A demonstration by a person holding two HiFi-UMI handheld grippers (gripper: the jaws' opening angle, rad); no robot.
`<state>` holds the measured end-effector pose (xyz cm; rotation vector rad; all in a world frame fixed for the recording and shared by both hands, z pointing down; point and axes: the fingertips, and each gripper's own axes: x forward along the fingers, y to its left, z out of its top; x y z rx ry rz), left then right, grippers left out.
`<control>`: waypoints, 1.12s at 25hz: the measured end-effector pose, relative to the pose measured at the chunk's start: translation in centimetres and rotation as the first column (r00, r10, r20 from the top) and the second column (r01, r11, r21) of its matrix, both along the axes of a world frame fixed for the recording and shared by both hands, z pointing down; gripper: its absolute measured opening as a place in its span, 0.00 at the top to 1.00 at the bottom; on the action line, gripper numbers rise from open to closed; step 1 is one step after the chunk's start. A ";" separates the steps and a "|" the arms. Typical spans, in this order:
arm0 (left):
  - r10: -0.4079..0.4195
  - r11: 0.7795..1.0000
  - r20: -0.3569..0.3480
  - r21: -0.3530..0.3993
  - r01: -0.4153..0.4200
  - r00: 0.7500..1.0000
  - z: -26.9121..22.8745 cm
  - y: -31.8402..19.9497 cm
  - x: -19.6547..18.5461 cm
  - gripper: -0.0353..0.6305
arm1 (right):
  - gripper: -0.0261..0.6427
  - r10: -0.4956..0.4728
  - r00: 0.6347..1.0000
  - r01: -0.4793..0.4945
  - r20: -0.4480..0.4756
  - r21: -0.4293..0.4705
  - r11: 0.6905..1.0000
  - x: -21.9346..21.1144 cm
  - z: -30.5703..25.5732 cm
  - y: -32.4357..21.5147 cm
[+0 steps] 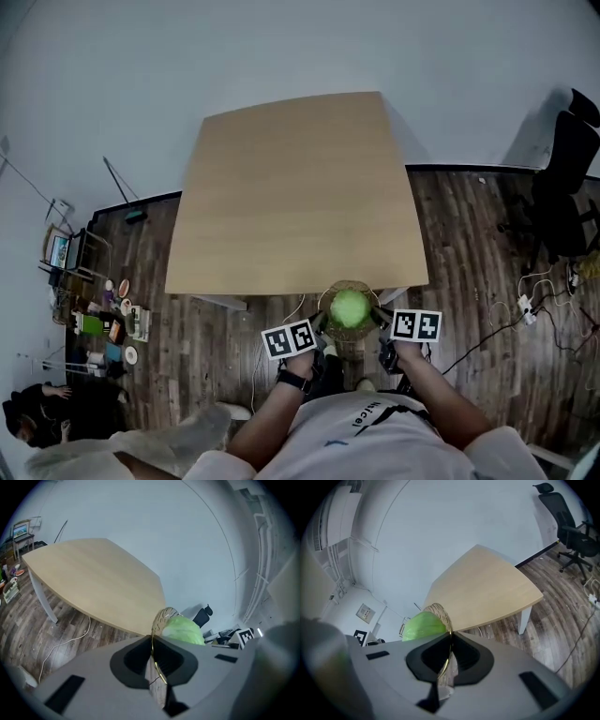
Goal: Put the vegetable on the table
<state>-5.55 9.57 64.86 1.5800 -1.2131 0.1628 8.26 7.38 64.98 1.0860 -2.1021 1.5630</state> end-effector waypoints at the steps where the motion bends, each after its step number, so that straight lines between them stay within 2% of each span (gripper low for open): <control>1: 0.011 1.000 0.002 -0.003 -0.011 1.000 0.2 -1.1 -0.8 0.91 | 0.93 0.011 1.000 -0.011 -0.004 -0.003 1.000 -0.7 0.2 -0.9; 7: 0.081 0.997 0.006 -0.008 -0.081 0.997 0.7 -7.6 -4.7 0.91 | 0.93 0.076 0.997 -0.076 -0.030 -0.007 0.997 -4.5 0.6 -6.6; 13: 0.118 0.993 -0.009 -0.016 -0.119 0.993 1.5 -12.6 -6.6 0.91 | 0.93 0.118 0.992 -0.119 -0.051 -0.008 0.993 -6.3 1.0 -10.9; 18: 0.113 0.993 -0.028 -0.029 -0.113 0.993 2.8 -16.0 -7.2 0.91 | 0.93 0.116 0.991 -0.118 -0.072 -0.011 0.993 -7.0 1.8 -14.4; 28: 0.095 0.993 0.007 -0.064 -0.095 0.995 6.4 -22.6 -8.0 0.91 | 0.93 0.086 0.994 -0.091 -0.067 -0.074 0.993 -7.8 5.8 -21.2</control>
